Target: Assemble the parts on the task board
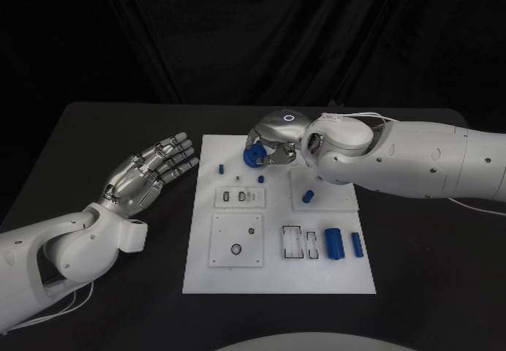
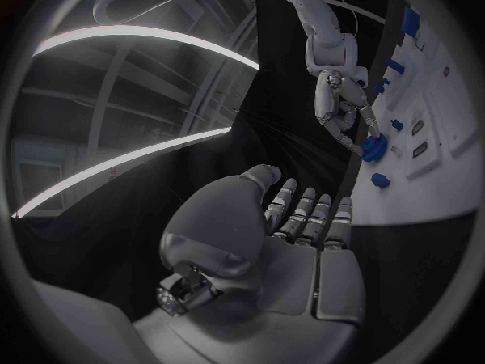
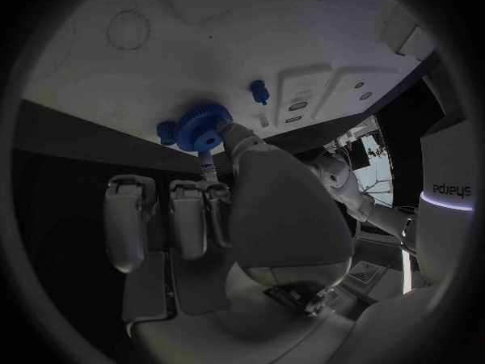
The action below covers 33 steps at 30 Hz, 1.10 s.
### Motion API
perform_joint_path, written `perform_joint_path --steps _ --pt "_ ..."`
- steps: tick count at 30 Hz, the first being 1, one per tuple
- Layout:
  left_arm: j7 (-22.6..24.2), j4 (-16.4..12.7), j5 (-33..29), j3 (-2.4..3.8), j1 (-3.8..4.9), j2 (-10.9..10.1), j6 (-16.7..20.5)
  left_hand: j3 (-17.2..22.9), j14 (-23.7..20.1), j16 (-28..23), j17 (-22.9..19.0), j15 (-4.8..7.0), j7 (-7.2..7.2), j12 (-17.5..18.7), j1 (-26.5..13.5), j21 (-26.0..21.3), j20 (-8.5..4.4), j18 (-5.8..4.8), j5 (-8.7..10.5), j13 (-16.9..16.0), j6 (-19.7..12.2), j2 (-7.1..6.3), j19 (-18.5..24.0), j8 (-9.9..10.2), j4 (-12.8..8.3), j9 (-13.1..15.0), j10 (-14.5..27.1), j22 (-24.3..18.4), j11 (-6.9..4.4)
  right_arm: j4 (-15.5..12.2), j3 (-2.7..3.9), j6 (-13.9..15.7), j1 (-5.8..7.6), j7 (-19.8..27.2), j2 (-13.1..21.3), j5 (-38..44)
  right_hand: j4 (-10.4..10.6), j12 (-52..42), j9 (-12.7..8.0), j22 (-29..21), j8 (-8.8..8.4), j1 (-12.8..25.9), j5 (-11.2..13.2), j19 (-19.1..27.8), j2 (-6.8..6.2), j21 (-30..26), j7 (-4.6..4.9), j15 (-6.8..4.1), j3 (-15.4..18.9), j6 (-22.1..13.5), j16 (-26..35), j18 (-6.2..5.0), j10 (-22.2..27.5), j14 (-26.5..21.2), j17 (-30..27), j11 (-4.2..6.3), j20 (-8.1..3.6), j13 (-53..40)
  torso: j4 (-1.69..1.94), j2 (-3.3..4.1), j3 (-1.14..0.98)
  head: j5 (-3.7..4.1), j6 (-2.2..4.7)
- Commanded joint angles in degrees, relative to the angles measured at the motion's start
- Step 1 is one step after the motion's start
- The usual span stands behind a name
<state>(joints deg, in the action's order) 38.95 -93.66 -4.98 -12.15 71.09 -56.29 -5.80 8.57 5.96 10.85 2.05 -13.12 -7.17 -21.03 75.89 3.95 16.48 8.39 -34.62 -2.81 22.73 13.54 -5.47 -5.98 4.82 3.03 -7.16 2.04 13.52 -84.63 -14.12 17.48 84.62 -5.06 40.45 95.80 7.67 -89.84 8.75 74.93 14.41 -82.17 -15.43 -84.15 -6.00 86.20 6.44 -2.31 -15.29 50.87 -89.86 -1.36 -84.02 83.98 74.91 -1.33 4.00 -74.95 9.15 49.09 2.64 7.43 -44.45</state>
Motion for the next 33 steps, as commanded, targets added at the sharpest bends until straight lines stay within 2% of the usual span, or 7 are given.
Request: perform_joint_path --steps 1,9,16,21,23,29,33 --pt "10.55 -0.03 -0.12 0.03 0.07 0.15 -0.89 0.23 -0.06 0.35 0.1 -0.36 -0.39 -0.21 -0.5 0.36 0.25 -1.07 -0.22 -0.04 0.16 -0.12 -0.26 -0.21 0.01 0.04 0.02 0.09 0.53 0.15 0.03 -1.11 -0.19 0.07 -0.22 0.41 0.08 -0.16 12.9 11.02 -1.31 0.23 0.67 -1.77 0.2 -0.44 -0.03 0.16 -0.36 -0.73 -0.14 -0.26 -5.98 6.02 15.09 0.0 0.31 -15.05 -0.02 -0.03 0.02 -0.05 -0.02" --pt "10.51 0.07 -0.12 0.03 0.07 0.21 -0.93 0.23 -0.06 0.35 0.1 -0.36 -0.39 -0.21 -0.5 0.36 0.25 -1.07 -0.22 -0.04 0.16 -0.12 -0.26 -0.21 0.01 0.04 0.02 0.09 0.53 0.45 0.03 -2.12 -0.28 -0.81 -0.38 0.41 -0.51 -0.16 9.29 9.67 -7.61 -0.27 0.74 -0.28 -0.44 -2.28 -0.31 -0.15 -1.89 -6.25 -0.14 -0.83 -5.98 6.02 15.09 0.37 0.02 -15.05 0.05 -0.07 0.03 0.03 -0.08" --pt "10.48 0.24 -0.12 0.03 0.06 0.27 -0.99 0.23 -0.06 0.35 0.1 -0.36 -0.39 -0.21 -0.5 0.36 0.25 -1.07 -0.22 -0.04 0.16 -0.12 -0.26 -0.21 0.01 0.04 0.02 0.09 0.53 0.72 0.03 -1.97 -0.29 -1.84 -0.21 0.41 -2.15 -0.16 6.44 9.68 -10.68 -1.58 -0.86 -0.22 -0.13 -2.5 -1.09 -0.61 -3.52 -10.55 -0.14 -0.88 -5.98 6.02 15.09 0.97 -0.38 -15.05 0.01 -0.09 0.06 0.01 -0.05" --pt "10.44 0.34 -0.12 0.03 0.06 0.32 -1.09 0.23 -0.06 0.35 0.1 -0.36 -0.39 -0.21 -0.5 0.36 0.25 -1.07 -0.22 -0.04 0.16 -0.12 -0.26 -0.21 0.01 0.04 0.02 0.09 0.53 0.59 0.04 -1.26 -0.3 -2.11 0.04 0.41 -2.4 -0.16 3.03 9.43 -11.38 -1.18 -0.37 0.1 -0.28 -2.97 -1.81 -1.07 -3.7 -18.11 -0.14 -1.01 -5.98 6.02 15.09 1.55 -0.8 -15.05 0.01 -0.1 0.03 0.03 0.02" --pt "10.42 0.38 -0.12 0.03 0.06 0.32 -1.11 0.23 -0.06 0.35 0.1 -0.36 -0.39 -0.21 -0.5 0.36 0.25 -1.07 -0.22 -0.04 0.16 -0.12 -0.26 -0.21 0.01 0.04 0.02 0.09 0.53 0.45 0.04 -0.82 -0.29 -2.2 0.27 0.41 -2.47 -0.16 2.5 9.22 -11.43 -1.14 -0.24 0.33 -0.3 -3.27 -1.9 -1.15 -3.75 -19.1 -0.14 -1.1 -5.98 6.02 15.09 1.64 -0.89 -15.05 0.04 -0.1 0.02 0.05 0.02" --pt "10.4 0.37 -0.12 0.03 0.06 0.21 -1.12 0.51 -0.1 0.38 0.09 -0.42 -0.43 -0.23 -0.59 0.39 0.24 -1.15 -0.22 -0.04 0.12 -0.17 -0.29 -0.21 0.01 0.03 0.07 0.09 0.58 -0.6 0.08 1.13 -0.28 -1.94 1.68 0.41 -2.5 -0.16 2.24 8.88 -11.3 -1.1 0.14 0.72 -0.32 -3.75 -1.88 -1.2 -3.79 -19.15 -0.14 -1.24 -5.98 6.02 15.09 1.67 -0.97 -15.05 -0.05 -0.1 0.0 0.02 0.15" --pt "10.35 0.28 -0.12 0.03 0.05 -0.09 -1.04 0.51 -0.1 0.38 0.09 -0.42 -0.43 -0.23 -0.59 0.39 0.24 -1.15 -0.22 -0.04 0.12 -0.17 -0.29 -0.21 0.01 0.03 0.07 0.09 0.58 -3.12 0.18 3.6 0.12 -1.68 4.76 0.38 -2.28 -0.16 2.48 8.87 -10.87 -0.75 0.69 0.74 -0.39 -3.84 -1.84 -1.22 -3.65 -17.28 -0.14 -1.24 -5.98 6.02 15.09 1.66 -1.01 -15.05 -0.07 -0.09 -0.04 -0.09 0.35"
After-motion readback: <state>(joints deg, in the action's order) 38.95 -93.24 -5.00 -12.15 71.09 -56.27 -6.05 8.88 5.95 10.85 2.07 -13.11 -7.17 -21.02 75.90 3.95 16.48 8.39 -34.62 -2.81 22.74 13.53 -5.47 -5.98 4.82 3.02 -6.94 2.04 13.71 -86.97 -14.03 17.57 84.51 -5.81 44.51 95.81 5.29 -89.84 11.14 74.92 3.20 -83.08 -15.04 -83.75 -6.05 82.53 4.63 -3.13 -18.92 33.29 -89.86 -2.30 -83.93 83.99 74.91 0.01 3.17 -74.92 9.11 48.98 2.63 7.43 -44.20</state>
